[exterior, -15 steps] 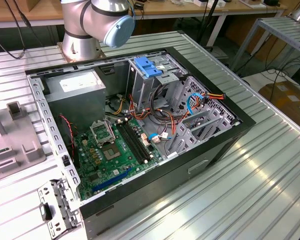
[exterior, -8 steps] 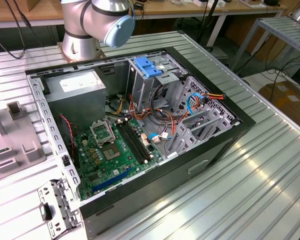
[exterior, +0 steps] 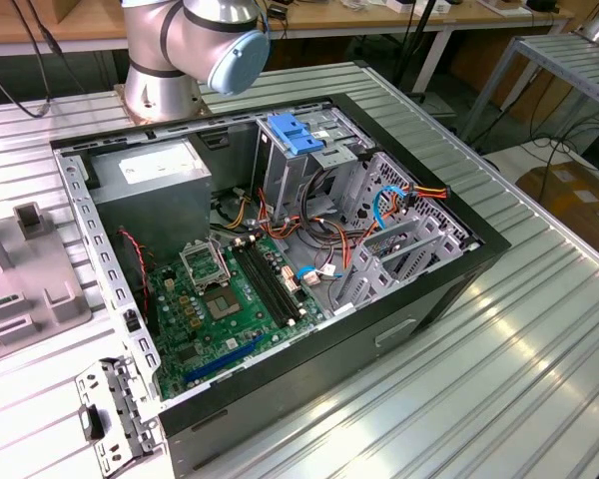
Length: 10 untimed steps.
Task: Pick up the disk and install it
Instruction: 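Pick up the disk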
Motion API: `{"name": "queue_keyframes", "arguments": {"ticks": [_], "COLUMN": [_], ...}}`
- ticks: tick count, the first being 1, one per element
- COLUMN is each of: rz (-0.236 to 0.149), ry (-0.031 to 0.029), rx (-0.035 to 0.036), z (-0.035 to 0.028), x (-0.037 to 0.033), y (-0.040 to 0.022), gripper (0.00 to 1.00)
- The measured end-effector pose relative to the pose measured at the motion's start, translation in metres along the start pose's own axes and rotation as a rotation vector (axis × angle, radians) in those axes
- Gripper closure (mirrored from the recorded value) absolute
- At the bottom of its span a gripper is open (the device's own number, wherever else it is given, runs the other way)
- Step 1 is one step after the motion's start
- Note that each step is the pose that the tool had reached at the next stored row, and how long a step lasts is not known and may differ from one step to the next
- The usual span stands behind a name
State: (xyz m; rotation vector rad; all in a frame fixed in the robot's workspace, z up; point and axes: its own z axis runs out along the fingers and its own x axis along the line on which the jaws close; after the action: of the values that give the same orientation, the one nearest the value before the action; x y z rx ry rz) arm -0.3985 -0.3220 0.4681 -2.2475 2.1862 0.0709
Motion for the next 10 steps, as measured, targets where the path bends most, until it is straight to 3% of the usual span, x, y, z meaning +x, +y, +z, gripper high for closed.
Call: {"name": "queue_keyframes", "arguments": {"ticks": [10], "rz": [0.000], "ry": [0.0001], "rx": [0.0000], "z": [0.0008], "x": [0.0002], "y": [-0.0025], "gripper": [0.64]}}
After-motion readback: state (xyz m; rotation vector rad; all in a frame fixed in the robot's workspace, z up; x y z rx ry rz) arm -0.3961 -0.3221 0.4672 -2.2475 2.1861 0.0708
